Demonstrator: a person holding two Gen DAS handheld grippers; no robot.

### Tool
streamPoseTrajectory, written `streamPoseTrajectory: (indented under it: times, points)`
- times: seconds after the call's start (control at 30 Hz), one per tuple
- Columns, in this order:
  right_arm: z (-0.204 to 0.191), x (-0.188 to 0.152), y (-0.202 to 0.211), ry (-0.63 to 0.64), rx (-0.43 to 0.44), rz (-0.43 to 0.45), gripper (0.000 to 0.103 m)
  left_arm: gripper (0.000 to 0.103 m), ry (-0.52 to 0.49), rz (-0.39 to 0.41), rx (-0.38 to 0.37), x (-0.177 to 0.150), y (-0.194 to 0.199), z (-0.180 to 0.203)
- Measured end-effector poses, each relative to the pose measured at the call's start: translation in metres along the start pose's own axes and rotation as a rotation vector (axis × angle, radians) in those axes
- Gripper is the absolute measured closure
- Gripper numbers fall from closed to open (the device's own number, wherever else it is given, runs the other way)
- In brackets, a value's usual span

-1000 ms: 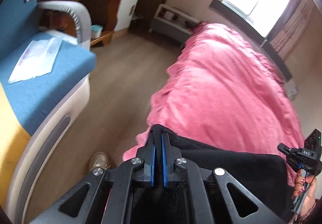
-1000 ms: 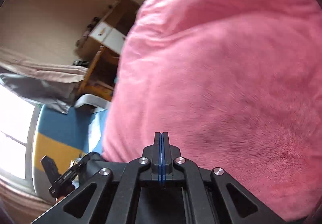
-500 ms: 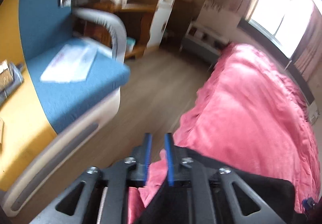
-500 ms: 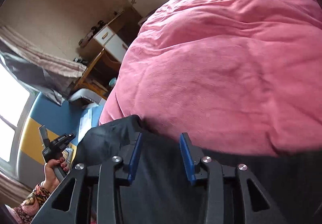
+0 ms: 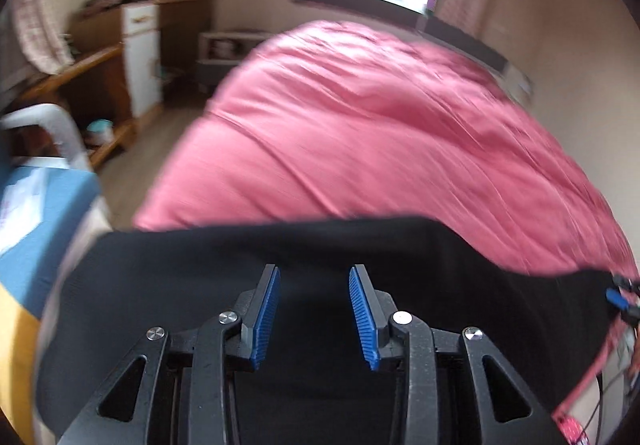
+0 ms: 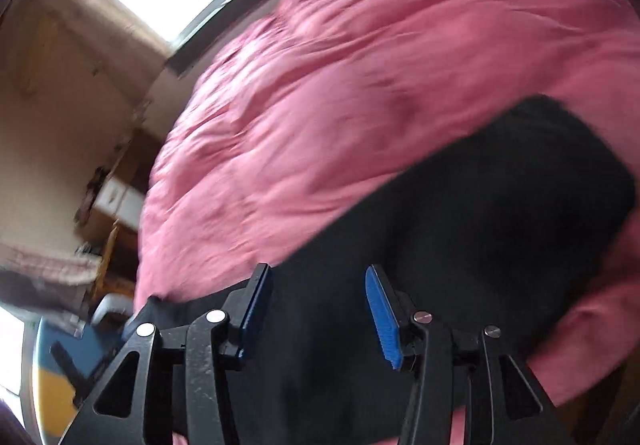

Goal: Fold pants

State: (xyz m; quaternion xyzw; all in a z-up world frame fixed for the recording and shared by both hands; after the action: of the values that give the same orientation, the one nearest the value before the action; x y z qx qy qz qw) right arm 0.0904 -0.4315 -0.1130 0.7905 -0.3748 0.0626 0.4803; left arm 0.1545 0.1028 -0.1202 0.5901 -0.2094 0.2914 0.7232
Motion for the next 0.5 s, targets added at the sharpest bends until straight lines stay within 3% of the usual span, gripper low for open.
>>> streamPoseTrajectory:
  times: [0.23, 0.4, 0.5]
  points:
    - [0.084, 0.019, 0.040, -0.060, -0.318, 0.068, 0.049, 0.067, -0.115, -0.073, -0.027, -0.034, -0.024, 0.052]
    - [0.103, 0.020, 0.051, -0.047, -0.449, 0.078, 0.048, 0.065, -0.132, -0.091, 0.008, -0.053, -0.032, 0.048]
    - [0.105, 0.018, 0.050, -0.040, -0.481, 0.086, 0.047, 0.062, -0.117, -0.087, 0.008, -0.057, -0.028, 0.043]
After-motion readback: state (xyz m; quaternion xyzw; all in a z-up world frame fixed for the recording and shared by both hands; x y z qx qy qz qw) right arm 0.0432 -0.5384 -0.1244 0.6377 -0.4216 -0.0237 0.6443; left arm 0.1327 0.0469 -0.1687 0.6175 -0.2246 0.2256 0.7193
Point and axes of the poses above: each gripper's, at about its wrist camera, not at the fingertips, and y roughly against the way its jaws point, z to its right, x to its top, the point moved 8 cm from there along -y, roughly the way its jaws point, and after that the axes turned 2 degrees about y, right-handed, at the moved point
